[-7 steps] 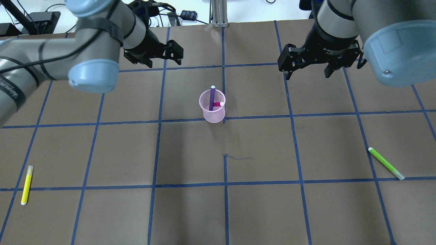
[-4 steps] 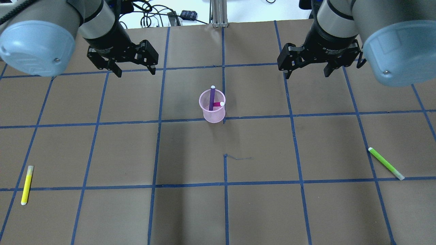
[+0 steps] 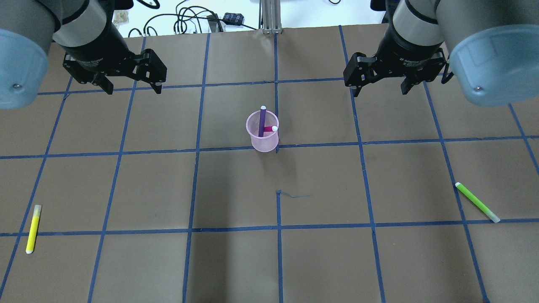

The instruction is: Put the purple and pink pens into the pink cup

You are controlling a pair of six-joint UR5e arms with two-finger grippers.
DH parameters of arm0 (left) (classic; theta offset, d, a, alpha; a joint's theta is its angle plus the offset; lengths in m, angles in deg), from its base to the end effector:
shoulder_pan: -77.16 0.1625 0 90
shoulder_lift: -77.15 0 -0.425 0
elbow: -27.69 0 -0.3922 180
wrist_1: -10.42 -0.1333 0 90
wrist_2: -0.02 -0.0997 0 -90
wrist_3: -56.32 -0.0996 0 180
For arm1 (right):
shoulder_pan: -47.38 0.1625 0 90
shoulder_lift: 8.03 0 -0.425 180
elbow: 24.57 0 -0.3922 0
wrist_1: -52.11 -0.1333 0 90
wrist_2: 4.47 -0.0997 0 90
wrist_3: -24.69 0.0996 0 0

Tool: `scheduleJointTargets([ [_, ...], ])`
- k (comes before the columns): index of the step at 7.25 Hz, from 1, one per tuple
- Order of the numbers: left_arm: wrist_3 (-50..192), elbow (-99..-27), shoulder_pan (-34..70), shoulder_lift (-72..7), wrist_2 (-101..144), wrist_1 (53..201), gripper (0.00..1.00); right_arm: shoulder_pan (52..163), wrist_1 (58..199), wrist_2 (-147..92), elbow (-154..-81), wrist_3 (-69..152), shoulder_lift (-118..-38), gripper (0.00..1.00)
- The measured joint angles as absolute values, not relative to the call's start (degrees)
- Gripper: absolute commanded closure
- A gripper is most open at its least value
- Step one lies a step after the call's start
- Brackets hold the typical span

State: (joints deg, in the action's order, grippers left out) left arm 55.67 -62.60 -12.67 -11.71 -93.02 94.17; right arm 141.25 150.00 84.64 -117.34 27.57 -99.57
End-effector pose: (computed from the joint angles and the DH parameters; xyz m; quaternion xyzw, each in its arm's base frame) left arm -0.1265 -0.4953 0.5069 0.0025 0.9977 -0.0617 0.0269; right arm 0.1677 -0.4810 0.4916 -0.0091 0.9982 -0.0575 0.0112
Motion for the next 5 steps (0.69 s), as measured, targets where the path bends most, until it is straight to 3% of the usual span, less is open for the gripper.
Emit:
scheduleJointTargets([
  [5, 52.72, -61.52, -11.63, -12.11, -89.77, 94.94, 0.00, 141.16, 150.19, 84.56, -117.21, 27.54, -99.53, 0.00],
])
